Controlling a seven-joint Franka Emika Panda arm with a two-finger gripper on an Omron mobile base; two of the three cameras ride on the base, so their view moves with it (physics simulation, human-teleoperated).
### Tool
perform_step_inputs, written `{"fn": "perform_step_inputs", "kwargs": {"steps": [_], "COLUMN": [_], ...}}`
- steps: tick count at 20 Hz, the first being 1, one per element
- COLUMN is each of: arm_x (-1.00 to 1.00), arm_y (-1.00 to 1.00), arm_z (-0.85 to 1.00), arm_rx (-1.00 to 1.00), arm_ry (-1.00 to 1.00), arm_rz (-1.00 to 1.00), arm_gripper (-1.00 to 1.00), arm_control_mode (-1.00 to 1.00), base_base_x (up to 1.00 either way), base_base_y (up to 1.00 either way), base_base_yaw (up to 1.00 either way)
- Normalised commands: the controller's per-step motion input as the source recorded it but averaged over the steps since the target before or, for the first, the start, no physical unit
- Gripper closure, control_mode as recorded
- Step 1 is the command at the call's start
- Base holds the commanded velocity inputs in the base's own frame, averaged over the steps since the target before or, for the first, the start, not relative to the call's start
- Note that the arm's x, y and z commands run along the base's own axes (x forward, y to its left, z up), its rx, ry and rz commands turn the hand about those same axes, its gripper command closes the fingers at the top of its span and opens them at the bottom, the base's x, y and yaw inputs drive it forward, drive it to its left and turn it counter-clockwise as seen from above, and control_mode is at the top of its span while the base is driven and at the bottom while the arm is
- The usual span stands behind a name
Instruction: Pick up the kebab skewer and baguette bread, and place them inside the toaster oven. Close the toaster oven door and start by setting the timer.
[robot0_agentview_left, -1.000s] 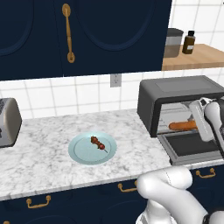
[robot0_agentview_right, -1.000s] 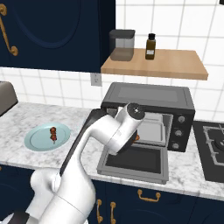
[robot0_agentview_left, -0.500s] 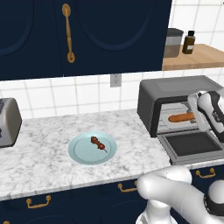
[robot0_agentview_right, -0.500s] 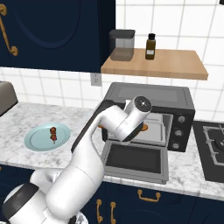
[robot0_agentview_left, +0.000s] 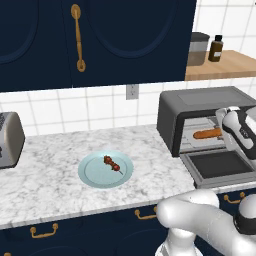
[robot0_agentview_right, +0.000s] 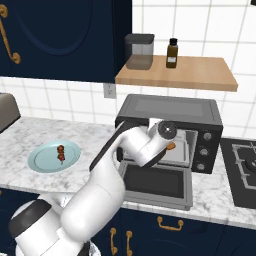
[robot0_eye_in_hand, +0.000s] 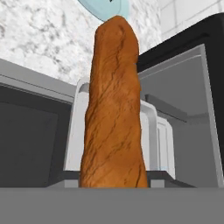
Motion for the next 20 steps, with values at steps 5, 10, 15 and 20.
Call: {"fn": "perform_step_inputs", "kwargs": {"steps": [5,10,15,20], "arm_x": [0.27,0.29,0.29,0.09], "arm_y": [-0.26,-0.05,0.00,-0.01], "arm_z": [0.00,-0.01,-0.02,-0.08], "arm_rx": [0.00,0.00,0.00,-0.01], "arm_ry": [-0.03,-0.06,-0.09,-0.07], "arm_rz": [-0.03,-0.04,-0.01,0.00], "arm_gripper": [1.00,1.00,1.00,1.00], "arm_control_mode": [-1.00,-1.00,-1.00,-1.00], "base_base_x": [0.00,0.00,0.00,0.00], "base_base_y": [0.00,0.00,0.00,0.00], "base_base_yaw": [0.00,0.00,0.00,0.00]}}
